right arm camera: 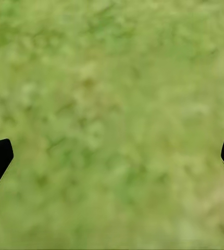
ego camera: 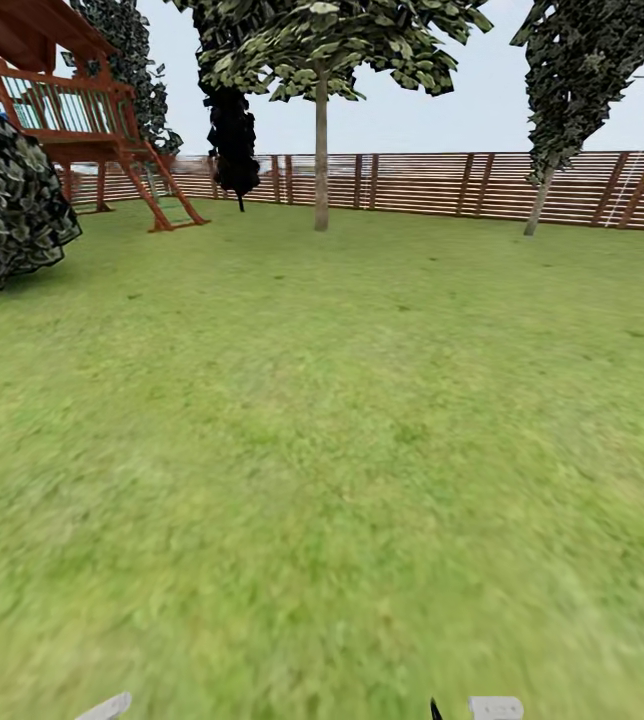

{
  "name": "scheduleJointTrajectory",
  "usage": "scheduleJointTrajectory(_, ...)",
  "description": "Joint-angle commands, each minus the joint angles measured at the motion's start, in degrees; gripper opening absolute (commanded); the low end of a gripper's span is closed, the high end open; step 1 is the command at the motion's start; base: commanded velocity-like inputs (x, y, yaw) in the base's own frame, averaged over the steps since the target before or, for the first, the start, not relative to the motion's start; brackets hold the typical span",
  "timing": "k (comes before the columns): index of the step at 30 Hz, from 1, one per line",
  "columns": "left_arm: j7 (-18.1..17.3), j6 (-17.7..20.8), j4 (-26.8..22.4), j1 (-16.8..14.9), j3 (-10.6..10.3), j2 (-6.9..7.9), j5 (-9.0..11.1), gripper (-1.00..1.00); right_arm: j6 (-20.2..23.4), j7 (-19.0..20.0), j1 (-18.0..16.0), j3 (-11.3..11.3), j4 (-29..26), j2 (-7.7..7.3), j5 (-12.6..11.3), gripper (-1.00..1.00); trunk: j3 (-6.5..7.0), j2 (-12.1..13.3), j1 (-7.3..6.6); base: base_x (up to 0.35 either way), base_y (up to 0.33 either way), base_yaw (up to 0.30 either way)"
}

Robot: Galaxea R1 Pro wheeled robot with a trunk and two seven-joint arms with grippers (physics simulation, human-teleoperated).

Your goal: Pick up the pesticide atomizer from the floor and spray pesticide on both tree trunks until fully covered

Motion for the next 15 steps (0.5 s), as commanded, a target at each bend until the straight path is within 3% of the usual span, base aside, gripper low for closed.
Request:
scheduleJointTrajectory(1, 0.0, 0.0, 0.0, 0.0, 0.0, 0.0, 0.0, -1.0, 0.0, 0.0, 0.0, 0.0, 0.0, 0.0, 0.0, 1.0, 0.0, 0.0, 0.0, 0.341, 0.0, 0.0)
scheduleJointTrajectory(15, 0.0, 0.0, 0.0, 0.0, 0.0, 0.0, -0.1, -1.0, 0.0, 0.0, 0.0, 0.0, 0.0, -0.03, 0.0, 1.0, 0.0, 0.0, 0.0, 0.341, 0.0, 0.0)
